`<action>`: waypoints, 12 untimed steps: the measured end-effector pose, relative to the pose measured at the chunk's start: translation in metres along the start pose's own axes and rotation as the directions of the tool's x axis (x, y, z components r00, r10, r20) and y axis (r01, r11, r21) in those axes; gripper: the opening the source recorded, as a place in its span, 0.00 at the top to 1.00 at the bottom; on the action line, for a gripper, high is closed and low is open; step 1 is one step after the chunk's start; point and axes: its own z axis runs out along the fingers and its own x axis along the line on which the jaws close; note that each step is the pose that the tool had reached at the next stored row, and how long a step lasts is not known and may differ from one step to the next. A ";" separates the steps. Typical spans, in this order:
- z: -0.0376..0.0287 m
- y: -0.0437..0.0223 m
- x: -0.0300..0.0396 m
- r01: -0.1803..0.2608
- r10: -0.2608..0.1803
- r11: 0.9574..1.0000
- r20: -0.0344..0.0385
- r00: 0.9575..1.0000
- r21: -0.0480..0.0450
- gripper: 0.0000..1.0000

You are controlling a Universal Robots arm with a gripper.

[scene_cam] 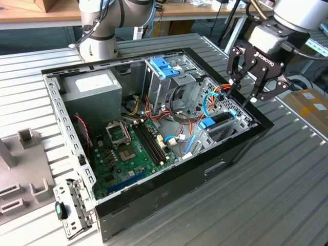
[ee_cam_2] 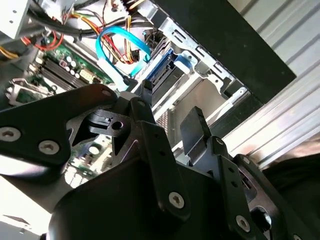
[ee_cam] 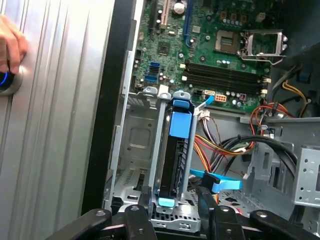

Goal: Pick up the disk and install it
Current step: 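Insert the first disk wire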

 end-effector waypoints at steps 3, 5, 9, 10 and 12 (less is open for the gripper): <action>0.0007 0.0000 0.0000 0.089 -0.089 0.996 -0.005 0.996 -0.002 0.50; 0.0010 0.0000 0.0000 0.122 -0.122 0.993 -0.006 0.993 -0.003 0.50; 0.0015 -0.0001 0.0001 0.185 -0.185 0.983 -0.009 0.983 -0.004 0.50; 0.0016 -0.0001 0.0000 0.199 -0.199 0.980 -0.009 0.980 -0.005 0.50; 0.0018 -0.0001 0.0000 0.233 -0.233 0.973 -0.011 0.972 -0.006 0.50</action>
